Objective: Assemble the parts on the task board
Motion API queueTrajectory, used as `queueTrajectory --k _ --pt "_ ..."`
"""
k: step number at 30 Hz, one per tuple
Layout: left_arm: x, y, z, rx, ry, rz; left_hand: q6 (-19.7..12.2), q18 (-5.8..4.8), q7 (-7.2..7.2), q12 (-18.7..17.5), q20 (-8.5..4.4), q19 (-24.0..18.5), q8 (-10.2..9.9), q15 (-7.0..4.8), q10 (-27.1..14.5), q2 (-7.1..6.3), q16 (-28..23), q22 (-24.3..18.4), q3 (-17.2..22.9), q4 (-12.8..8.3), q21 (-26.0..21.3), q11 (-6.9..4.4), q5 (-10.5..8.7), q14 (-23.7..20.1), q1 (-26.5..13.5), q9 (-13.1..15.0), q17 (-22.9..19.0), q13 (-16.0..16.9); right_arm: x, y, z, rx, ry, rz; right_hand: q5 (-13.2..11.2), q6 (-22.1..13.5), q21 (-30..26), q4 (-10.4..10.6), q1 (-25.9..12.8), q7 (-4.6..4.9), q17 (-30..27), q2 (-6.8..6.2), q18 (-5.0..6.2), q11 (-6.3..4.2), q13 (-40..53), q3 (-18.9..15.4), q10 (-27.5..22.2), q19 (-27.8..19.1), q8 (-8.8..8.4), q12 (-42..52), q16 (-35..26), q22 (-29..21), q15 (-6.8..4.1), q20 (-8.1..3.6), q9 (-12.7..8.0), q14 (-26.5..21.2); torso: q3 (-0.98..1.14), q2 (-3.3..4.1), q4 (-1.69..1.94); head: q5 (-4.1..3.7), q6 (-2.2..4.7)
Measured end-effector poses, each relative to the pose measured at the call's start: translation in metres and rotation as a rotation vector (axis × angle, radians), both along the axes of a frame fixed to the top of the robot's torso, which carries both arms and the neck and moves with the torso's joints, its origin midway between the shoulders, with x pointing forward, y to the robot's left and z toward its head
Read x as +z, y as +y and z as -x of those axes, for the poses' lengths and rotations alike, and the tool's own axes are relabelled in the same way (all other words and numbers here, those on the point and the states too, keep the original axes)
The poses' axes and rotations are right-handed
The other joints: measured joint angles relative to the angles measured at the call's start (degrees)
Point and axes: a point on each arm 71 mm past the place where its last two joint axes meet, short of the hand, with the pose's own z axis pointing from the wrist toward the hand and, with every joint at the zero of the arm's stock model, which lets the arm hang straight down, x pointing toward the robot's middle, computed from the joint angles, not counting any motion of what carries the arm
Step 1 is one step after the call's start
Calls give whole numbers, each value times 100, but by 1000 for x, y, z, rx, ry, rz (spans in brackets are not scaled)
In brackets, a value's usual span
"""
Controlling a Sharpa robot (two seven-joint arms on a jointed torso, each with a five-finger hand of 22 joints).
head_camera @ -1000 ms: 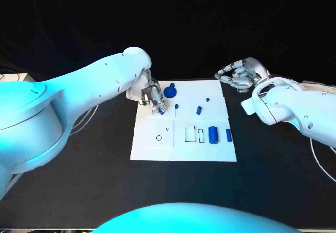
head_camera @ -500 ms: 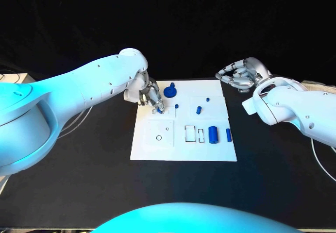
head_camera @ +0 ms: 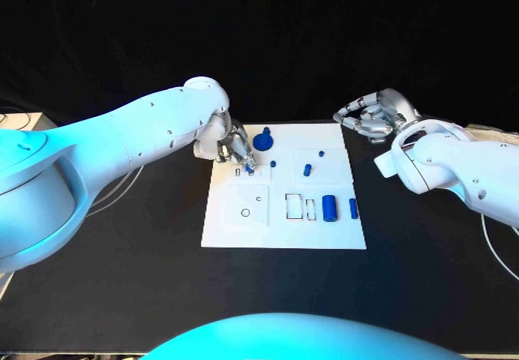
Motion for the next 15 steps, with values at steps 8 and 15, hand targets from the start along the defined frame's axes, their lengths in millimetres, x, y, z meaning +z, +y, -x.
queueTrajectory --k 8,15 --pt "0 -1 0 2 -4 2 0 0 0 0 0 0 0 0 0 0 0 0 0 0 0 0 0 0 0 5 0 5 0 0 0 1 0 0 0 0 0 0 0 0 0 0 0 0 0 0 0 0 0 0 0 0 0 0 0 0 4 0 -3 9 -4" --pt "0 -1 0 -1 0 0 1 0 0 0 0 0 0 0 0 0 0 -1 0 0 0 0 -2 0 0 5 0 9 0 0 0 0 0 0 0 0 0 0 0 0 0 0 0 0 -1 0 0 0 0 0 0 0 0 0 0 0 5 0 -3 12 -10"
